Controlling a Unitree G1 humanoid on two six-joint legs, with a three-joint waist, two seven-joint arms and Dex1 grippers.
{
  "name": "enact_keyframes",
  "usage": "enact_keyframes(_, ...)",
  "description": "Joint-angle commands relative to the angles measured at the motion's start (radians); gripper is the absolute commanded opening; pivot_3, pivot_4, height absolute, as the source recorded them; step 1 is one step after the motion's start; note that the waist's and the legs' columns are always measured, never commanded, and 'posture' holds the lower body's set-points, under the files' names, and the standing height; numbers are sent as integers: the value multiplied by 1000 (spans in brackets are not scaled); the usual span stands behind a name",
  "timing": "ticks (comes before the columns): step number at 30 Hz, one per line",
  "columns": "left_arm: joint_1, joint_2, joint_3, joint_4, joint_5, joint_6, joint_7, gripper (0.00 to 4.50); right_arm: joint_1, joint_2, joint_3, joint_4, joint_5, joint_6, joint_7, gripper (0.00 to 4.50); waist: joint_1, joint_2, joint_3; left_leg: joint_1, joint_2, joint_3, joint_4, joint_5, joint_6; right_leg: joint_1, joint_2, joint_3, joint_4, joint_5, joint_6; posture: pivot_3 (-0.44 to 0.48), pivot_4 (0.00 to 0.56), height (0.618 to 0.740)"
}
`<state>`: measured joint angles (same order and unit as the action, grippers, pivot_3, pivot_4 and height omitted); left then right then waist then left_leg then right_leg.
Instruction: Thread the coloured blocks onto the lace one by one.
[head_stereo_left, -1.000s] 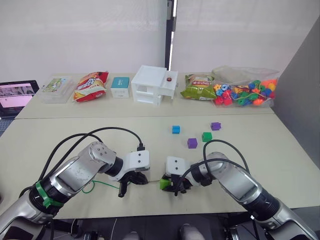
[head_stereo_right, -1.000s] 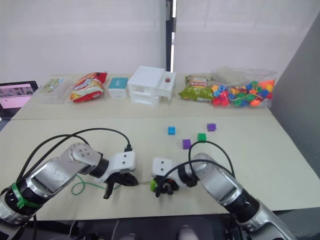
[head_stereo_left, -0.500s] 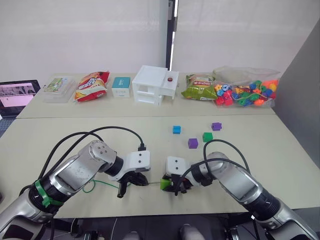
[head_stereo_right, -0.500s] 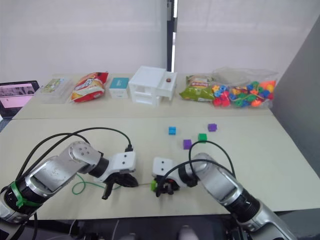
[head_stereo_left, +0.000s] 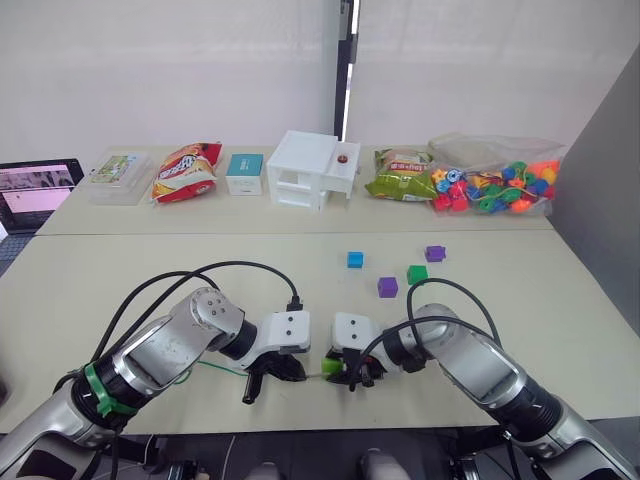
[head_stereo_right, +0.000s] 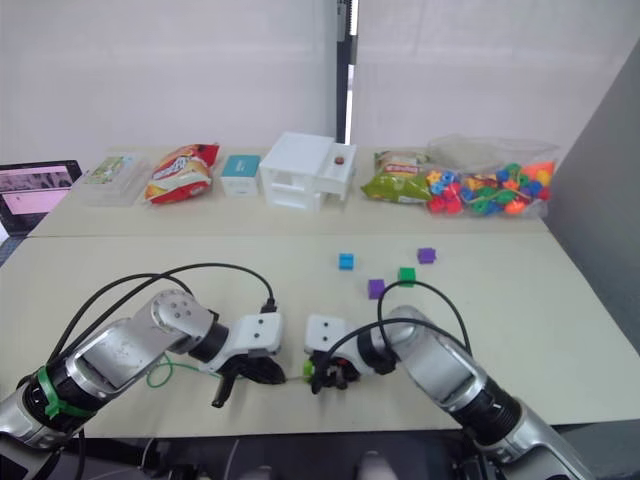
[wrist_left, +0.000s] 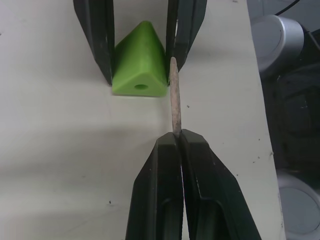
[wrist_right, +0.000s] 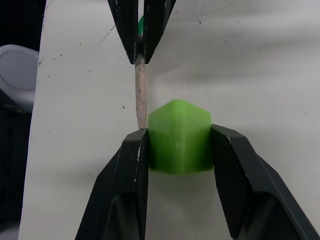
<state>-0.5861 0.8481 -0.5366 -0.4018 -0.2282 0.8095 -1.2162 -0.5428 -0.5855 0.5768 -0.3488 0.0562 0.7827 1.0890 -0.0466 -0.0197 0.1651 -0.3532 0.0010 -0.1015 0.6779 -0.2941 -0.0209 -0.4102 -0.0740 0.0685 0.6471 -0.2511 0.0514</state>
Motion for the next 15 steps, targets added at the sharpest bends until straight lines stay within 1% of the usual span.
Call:
enact_keyframes(1, -9, 1, 6, 0, 18, -15, 3, 0, 28, -7, 53, -18, 14, 35, 12, 1320, 0, 0, 0, 0, 0, 0, 0, 0, 0, 0, 0, 0, 0, 0, 0, 0, 150, 740)
enact_keyframes(8, 12, 73, 22, -20, 31, -11, -15, 0, 44, -23, 49, -29, 16, 39, 8, 1320, 1, 0, 0, 0, 0, 0, 0, 0, 0, 0, 0, 0, 0, 0, 0, 0, 150, 740)
enact_keyframes(15, -19, 29, -1, -9, 43, 4, -8, 0, 37, -21, 52, -23, 16, 38, 7, 1320, 4, 0, 0, 0, 0, 0, 0, 0, 0, 1, -1, 0, -1, 0, 0, 0, 150, 740)
